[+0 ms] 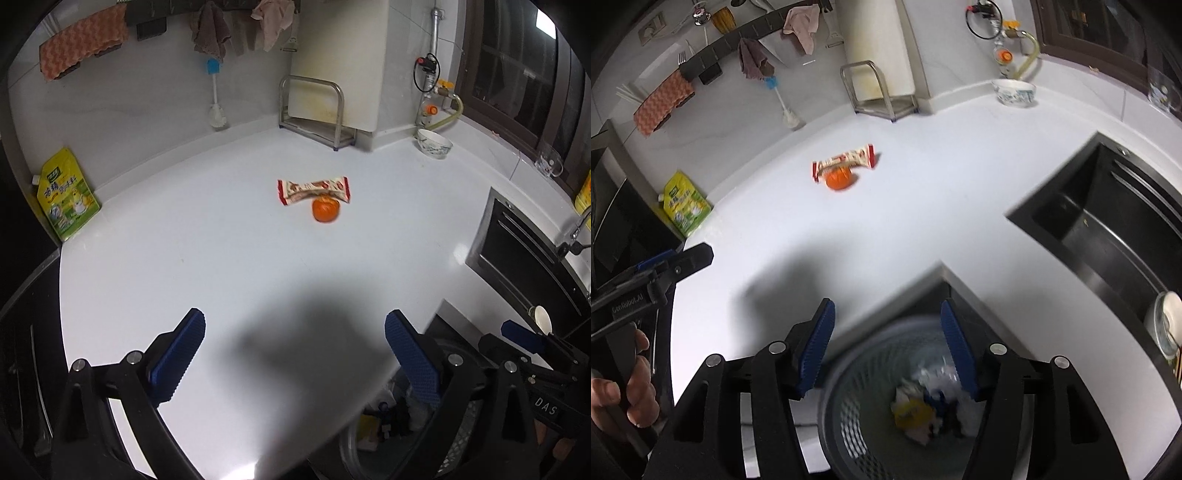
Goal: Collect trash
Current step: 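Withdraw both grippers from the bin toward the orange peel and snack wrapper, then lower the right gripper and close it on the orange peel, then grasp the red-and-white snack wrapper with the left gripper while the right gripper holds the peel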
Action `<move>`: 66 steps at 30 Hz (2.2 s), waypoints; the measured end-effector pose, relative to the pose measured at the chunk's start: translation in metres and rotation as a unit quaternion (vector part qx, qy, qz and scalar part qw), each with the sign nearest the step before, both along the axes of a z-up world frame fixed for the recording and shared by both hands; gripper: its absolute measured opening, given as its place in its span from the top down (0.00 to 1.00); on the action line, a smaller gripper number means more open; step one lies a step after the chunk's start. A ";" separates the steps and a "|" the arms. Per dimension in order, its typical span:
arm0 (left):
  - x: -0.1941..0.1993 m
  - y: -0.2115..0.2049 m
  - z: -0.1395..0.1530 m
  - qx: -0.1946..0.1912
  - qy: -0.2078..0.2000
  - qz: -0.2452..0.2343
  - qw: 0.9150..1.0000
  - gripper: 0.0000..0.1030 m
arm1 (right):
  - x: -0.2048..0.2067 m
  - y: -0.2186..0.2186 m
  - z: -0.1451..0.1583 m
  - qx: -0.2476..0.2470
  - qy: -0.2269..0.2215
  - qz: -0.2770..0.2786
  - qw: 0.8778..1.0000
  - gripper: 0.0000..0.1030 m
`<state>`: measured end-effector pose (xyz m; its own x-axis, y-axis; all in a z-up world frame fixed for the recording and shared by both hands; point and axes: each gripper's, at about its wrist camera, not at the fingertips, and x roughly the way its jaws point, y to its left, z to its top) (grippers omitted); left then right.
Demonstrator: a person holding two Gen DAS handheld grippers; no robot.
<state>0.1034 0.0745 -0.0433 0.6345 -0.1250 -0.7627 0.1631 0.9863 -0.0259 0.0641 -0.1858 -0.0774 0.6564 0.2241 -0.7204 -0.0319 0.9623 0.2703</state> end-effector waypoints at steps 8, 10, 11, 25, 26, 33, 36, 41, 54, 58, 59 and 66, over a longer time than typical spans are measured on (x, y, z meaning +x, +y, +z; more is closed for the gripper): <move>0.069 0.035 -0.016 0.007 0.010 -0.006 1.000 0.07 | 0.079 0.029 -0.003 0.000 -0.006 -0.013 1.000 0.41; 0.085 0.041 -0.020 0.014 0.011 -0.008 1.000 0.07 | 0.094 0.036 -0.004 -0.001 -0.006 -0.014 1.000 0.41; 0.094 0.044 -0.023 0.016 0.012 -0.012 1.000 0.07 | 0.105 0.041 -0.006 -0.002 -0.005 -0.014 1.000 0.41; 0.171 0.068 -0.049 0.016 0.006 -0.061 0.998 0.07 | 0.203 0.084 -0.019 -0.009 -0.003 -0.019 1.000 0.41; 0.176 0.069 -0.052 0.012 0.007 -0.064 0.998 0.07 | 0.208 0.086 -0.022 -0.011 0.000 -0.020 1.000 0.41; 0.201 0.076 -0.066 0.008 0.016 -0.074 0.997 0.07 | 0.238 0.103 -0.039 -0.033 0.022 -0.022 0.999 0.41; 0.210 0.079 -0.069 0.004 0.019 -0.074 0.997 0.07 | 0.247 0.106 -0.045 -0.038 0.027 -0.030 0.998 0.41; 0.218 0.083 -0.070 -0.003 0.017 -0.077 0.997 0.07 | 0.257 0.111 -0.051 -0.052 0.027 -0.031 0.998 0.42; 0.222 0.062 -0.069 -0.006 0.006 -0.122 0.993 0.07 | 0.254 0.109 -0.044 -0.044 0.012 -0.023 0.999 0.76; 0.223 0.045 -0.069 -0.008 -0.003 -0.162 0.987 0.07 | 0.238 0.089 -0.037 -0.020 0.009 -0.049 0.999 0.77; 0.223 0.039 -0.069 -0.010 -0.005 -0.177 0.984 0.07 | 0.231 0.081 -0.035 -0.013 0.011 -0.058 0.998 0.77; 0.236 0.004 -0.074 0.012 -0.024 -0.263 0.964 0.07 | 0.186 0.042 -0.036 0.021 0.032 -0.104 0.994 0.77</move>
